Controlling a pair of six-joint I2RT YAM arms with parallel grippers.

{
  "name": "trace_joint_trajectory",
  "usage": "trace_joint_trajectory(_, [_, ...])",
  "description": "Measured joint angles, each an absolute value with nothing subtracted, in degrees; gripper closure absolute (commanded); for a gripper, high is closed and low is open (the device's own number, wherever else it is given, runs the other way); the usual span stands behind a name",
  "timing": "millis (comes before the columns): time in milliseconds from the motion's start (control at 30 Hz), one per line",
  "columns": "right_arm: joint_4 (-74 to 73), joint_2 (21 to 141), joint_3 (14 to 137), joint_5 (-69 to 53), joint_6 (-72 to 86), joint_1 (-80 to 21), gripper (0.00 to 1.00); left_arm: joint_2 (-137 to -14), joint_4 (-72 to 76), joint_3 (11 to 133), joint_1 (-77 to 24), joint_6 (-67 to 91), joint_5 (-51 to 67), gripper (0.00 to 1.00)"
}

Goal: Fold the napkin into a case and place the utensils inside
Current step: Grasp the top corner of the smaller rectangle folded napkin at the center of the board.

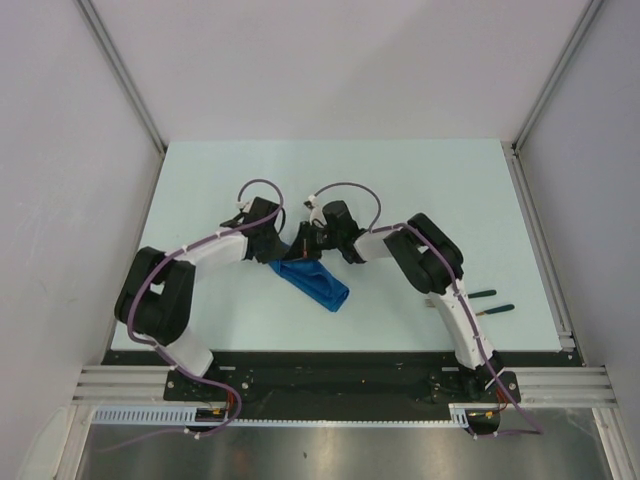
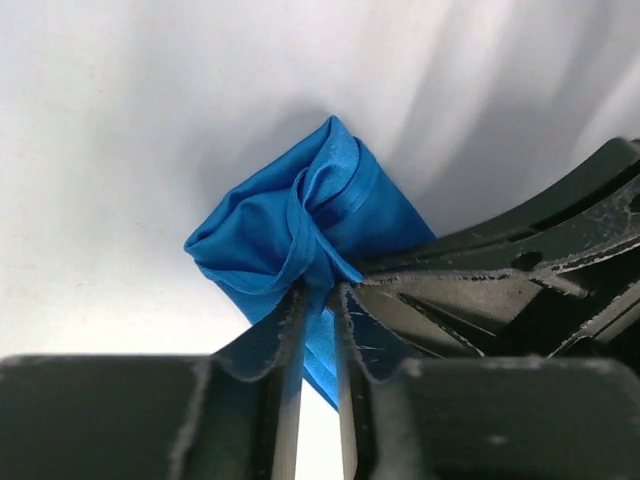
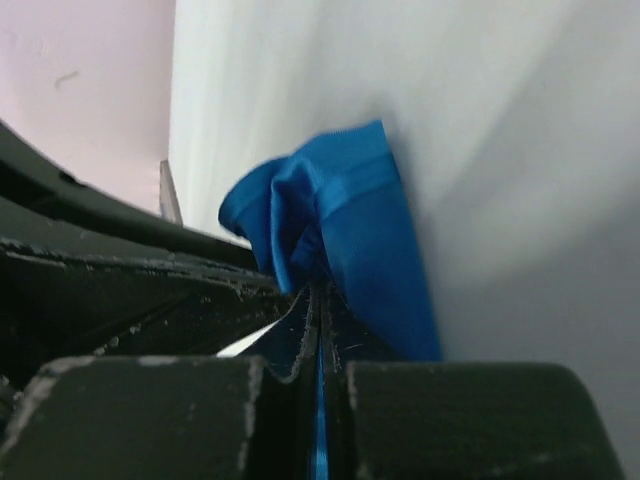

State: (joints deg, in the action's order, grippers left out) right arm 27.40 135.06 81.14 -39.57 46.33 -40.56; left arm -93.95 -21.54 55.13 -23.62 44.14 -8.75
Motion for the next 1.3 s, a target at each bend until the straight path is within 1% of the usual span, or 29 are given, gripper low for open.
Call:
trace_joint_trajectory(100, [28.27,134.34,79.2,-41.5,48.05,-39.86,1.0,-92.75,-20.32,53.93,-23.59,43.99,-8.08,0.7])
trace_joint_trajectory(300, [27.75,132.4,76.99,-43.33,49.06,-39.22,1.0,-87.5,-19.77,53.08,-23.49,43.92,-6.26,0.66])
trace_joint_trajectory(433, [27.86,131.55,76.86,-44.05,49.17,-39.13,1.0,-82.54,-19.49,52.38,-23.49,43.66,-5.28,0.61])
trace_joint_trajectory(500, [27.77,131.55,76.86,-44.07,49.28,-39.13,1.0,-79.92,-19.94,52.14,-23.49,43.53,-5.37,0.62])
trace_joint_trajectory(567, [27.57,131.57,77.06,-44.1,49.28,-39.13,1.0,-78.22,-20.34,52.12,-23.49,43.48,-5.91,0.64])
trace_joint_trajectory(600, [27.31,131.63,77.49,-44.12,49.28,-39.13,1.0,-77.62,-20.53,52.12,-23.46,43.44,-6.33,0.69])
trace_joint_trajectory(700, [27.05,131.92,79.44,-44.16,49.25,-39.16,1.0,-77.82,-21.1,52.12,-22.94,43.29,-7.31,0.74])
trace_joint_trajectory(800, [27.07,132.81,82.02,-44.25,49.17,-39.27,1.0,-80.25,-21.78,52.12,-21.96,43.03,-7.62,0.71])
trace_joint_trajectory(900, [26.79,133.64,83.18,-44.23,48.8,-39.29,1.0,-84.14,-21.98,52.14,-21.3,42.98,-7.75,0.71])
trace_joint_trajectory(1067, [25.41,134.61,83.33,-44.18,48.34,-39.27,1.0,-88.92,-23.7,52.71,-21.19,43.0,-8.03,0.76])
trace_joint_trajectory(1200, [25.1,134.65,83.33,-44.12,48.23,-39.27,1.0,-89.69,-23.94,52.95,-21.19,43.05,-8.71,0.76])
trace_joint_trajectory(1300, [25.1,134.74,83.33,-44.12,48.18,-39.27,1.0,-89.67,-23.83,52.95,-21.19,43.05,-8.86,0.74])
